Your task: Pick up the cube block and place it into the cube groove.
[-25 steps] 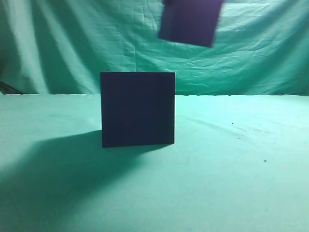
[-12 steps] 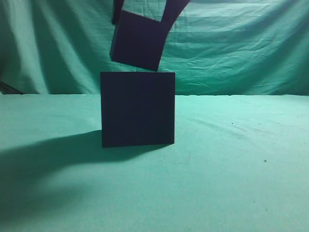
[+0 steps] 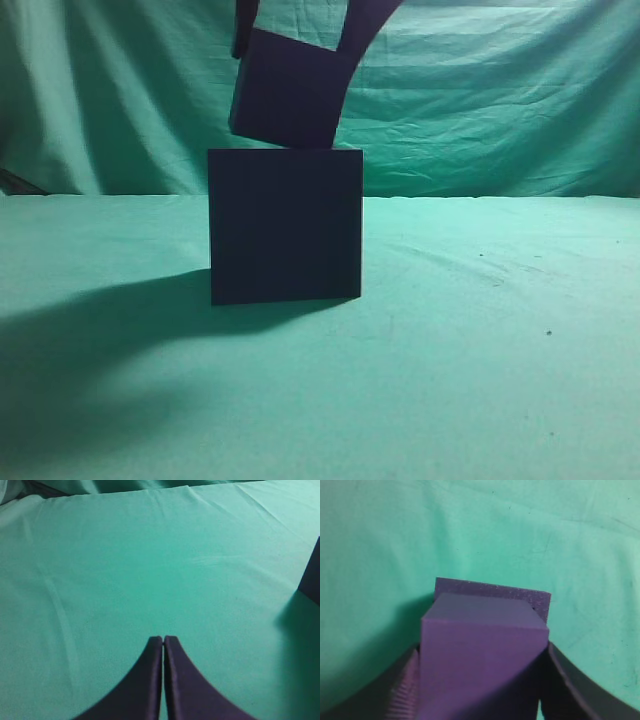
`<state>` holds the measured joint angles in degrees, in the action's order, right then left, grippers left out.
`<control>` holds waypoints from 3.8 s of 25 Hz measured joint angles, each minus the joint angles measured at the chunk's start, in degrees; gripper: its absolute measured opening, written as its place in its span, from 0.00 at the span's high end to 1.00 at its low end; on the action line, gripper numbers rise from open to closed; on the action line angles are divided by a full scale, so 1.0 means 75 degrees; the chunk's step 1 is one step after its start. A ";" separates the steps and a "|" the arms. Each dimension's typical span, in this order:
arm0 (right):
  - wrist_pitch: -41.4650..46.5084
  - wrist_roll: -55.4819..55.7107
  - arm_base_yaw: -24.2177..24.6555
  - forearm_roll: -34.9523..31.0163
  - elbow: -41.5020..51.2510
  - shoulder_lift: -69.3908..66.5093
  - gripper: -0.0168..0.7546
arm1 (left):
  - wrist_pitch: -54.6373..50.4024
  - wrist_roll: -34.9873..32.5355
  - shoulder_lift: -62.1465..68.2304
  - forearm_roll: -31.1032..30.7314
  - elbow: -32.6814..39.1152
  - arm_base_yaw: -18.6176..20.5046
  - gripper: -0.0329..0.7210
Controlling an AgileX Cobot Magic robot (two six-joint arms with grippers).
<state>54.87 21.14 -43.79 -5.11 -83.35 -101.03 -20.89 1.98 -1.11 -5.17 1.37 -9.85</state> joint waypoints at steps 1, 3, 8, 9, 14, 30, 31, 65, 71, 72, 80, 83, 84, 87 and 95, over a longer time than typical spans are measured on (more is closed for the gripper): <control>0.0000 0.0000 0.0000 0.0046 0.0000 0.0000 0.43 | 0.0000 0.0000 0.0000 0.0000 0.0000 0.0000 0.96; 0.0000 0.0000 0.0000 0.0168 0.0000 0.0000 0.43 | 0.0000 0.0000 0.0000 0.0000 0.0000 0.0000 0.96; -0.0101 0.0000 0.0000 0.0280 0.0000 -0.0012 0.43 | 0.0000 0.0000 0.0000 0.0000 0.0000 0.0000 0.96; -0.0136 0.0000 0.0000 0.0280 0.0000 -0.0029 0.43 | 0.0000 0.0000 0.0000 0.0000 0.0000 0.0000 0.96; -0.0153 0.0000 0.0000 0.0280 -0.0057 -0.0136 0.43 | 0.0000 0.0000 0.0000 0.0000 0.0000 0.0000 0.96; 0.0417 -0.0384 0.0000 0.0010 -0.0088 -0.0149 0.43 | 0.0000 0.0000 0.0000 0.0000 0.0000 0.0000 0.96; 0.0456 -0.0384 0.0000 -0.0005 -0.0088 -0.0149 0.43 | 0.0000 0.0000 0.0000 0.0000 0.0000 0.0000 0.96; 0.2201 -0.1237 0.0000 0.0685 -0.2203 0.0931 0.98 | 0.0000 0.0000 0.0000 0.0000 0.0000 0.0000 0.96; 0.2235 -0.1059 0.0000 0.0702 -0.1552 0.3032 0.98 | 0.0000 0.0000 0.0000 0.0000 0.0000 0.0000 0.96; 0.2255 -0.1042 0.0000 0.0714 -0.1202 0.3382 0.98 | 0.0000 0.0000 0.0000 0.0000 0.0000 0.0000 0.96; 0.1970 -0.1057 0.0000 0.0731 0.2084 0.6529 0.98 | 0.0000 0.0000 0.0000 0.0000 0.0000 0.0000 0.96; 0.1549 -0.1326 0.0000 0.0672 0.3196 0.7638 0.98 | 0.0000 0.0000 0.0000 0.0000 0.0000 0.0000 0.96; 0.1444 -0.1423 0.0000 0.0623 0.3548 0.8014 0.98 | 0.0000 0.0000 0.0000 0.0000 0.0000 0.0000 0.96; 0.1154 -0.1552 0.0000 0.0455 0.4361 0.8994 0.98 | 0.0000 0.0000 0.0000 0.0000 0.0000 0.0000 0.96; 0.1518 -0.2622 0.0000 0.0158 0.4800 1.0560 0.98 | 0.0000 0.0000 0.0000 0.0000 0.0000 0.0000 0.96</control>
<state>66.26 1.47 -43.79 -3.93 -47.35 -21.83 -20.89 1.98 -1.11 -5.17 1.37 -9.85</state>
